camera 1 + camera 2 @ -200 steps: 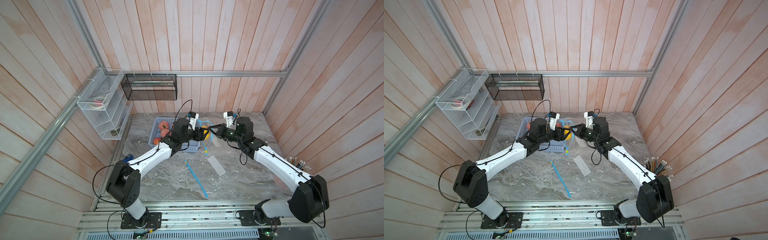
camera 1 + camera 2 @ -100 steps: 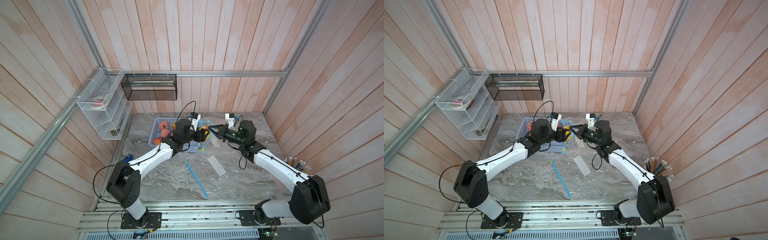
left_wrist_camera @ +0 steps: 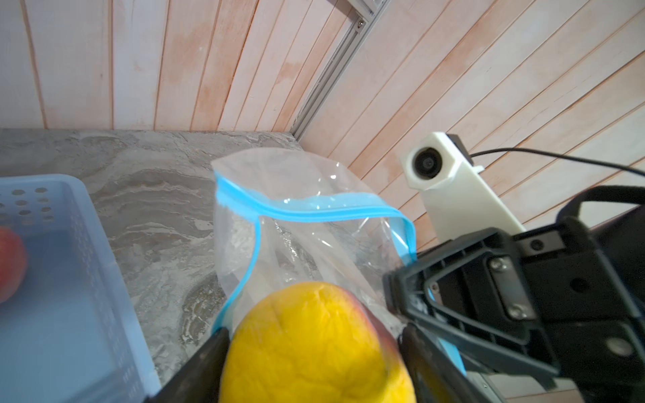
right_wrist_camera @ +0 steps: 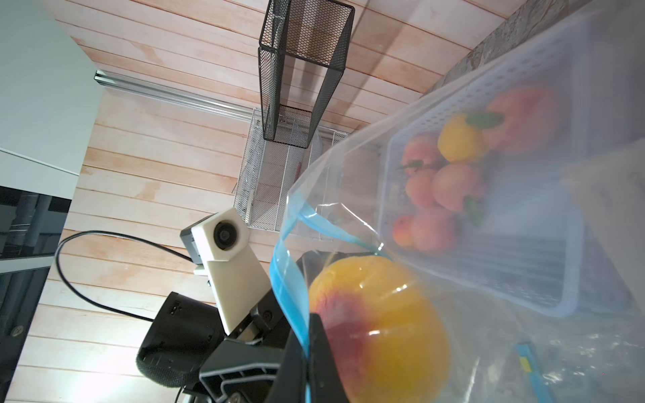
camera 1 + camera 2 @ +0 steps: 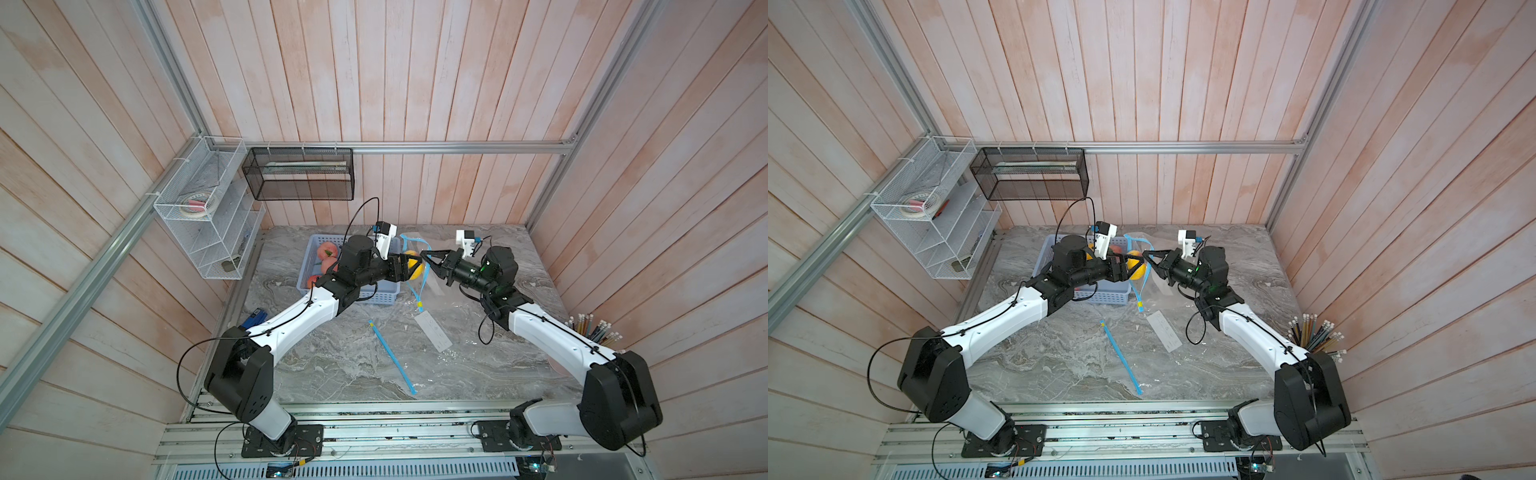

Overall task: Place the peach in a zip-top bag and seal the zipper
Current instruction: Place the peach in the zipper food storage bag.

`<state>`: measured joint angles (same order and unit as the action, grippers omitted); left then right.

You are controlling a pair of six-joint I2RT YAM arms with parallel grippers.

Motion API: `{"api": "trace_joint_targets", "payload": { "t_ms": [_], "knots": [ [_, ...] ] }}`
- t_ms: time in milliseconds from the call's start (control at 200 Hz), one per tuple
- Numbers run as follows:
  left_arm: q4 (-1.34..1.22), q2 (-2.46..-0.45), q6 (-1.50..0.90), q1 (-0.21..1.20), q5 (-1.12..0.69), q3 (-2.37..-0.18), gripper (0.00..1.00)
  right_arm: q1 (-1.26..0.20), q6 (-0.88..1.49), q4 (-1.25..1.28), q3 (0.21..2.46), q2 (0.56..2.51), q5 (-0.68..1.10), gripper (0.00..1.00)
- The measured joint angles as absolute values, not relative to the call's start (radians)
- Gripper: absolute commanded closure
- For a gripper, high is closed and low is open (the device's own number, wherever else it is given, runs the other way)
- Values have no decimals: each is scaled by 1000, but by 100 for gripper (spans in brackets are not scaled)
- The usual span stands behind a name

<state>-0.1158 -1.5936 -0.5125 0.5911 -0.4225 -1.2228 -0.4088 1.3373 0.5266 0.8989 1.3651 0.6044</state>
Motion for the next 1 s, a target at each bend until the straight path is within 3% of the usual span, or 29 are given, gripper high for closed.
{"api": "trace_joint_targets", "payload": {
  "t_ms": [210, 560, 1000],
  "knots": [
    [-162, -1593, -612, 596, -407, -1190, 23, -408, 1398, 580, 881, 1385, 604, 100],
    [-118, -1593, -720, 586, -336, -1189, 4, -403, 1452, 610, 881, 1437, 613, 100],
    [-119, -1595, -823, 553, -394, -1190, 4, -403, 1556, 705, 822, 1486, 630, 100]
  ]
}}
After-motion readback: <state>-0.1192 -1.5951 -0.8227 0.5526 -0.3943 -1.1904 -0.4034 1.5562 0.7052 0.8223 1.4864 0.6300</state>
